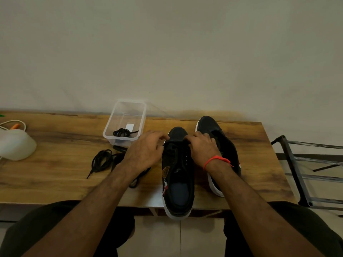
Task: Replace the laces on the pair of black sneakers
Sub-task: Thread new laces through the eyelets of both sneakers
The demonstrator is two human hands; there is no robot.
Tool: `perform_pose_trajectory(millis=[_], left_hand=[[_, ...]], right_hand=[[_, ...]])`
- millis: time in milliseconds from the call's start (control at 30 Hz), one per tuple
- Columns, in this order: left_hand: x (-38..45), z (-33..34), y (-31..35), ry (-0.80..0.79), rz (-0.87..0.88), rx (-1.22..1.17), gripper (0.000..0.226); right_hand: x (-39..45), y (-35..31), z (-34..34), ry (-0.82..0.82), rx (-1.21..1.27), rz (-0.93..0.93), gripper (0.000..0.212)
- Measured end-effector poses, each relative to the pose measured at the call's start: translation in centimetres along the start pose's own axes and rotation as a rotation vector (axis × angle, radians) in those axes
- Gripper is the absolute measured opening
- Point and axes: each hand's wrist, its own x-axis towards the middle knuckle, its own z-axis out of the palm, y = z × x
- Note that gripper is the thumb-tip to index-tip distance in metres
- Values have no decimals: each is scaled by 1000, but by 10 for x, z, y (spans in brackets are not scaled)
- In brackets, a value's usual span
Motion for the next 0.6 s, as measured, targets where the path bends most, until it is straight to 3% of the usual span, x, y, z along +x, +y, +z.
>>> perform_pose_trajectory(millis=[333,500,600], left_hand=[[3,5,1,61,66,-37,31],[4,8,-1,22,65,-42,32],[3,9,-2,-8,66,-50,33]], right_hand=[[4,2,-3,56,89,24,14],[4,4,0,8,49,13,35],[6,4,0,7,52,34,31]])
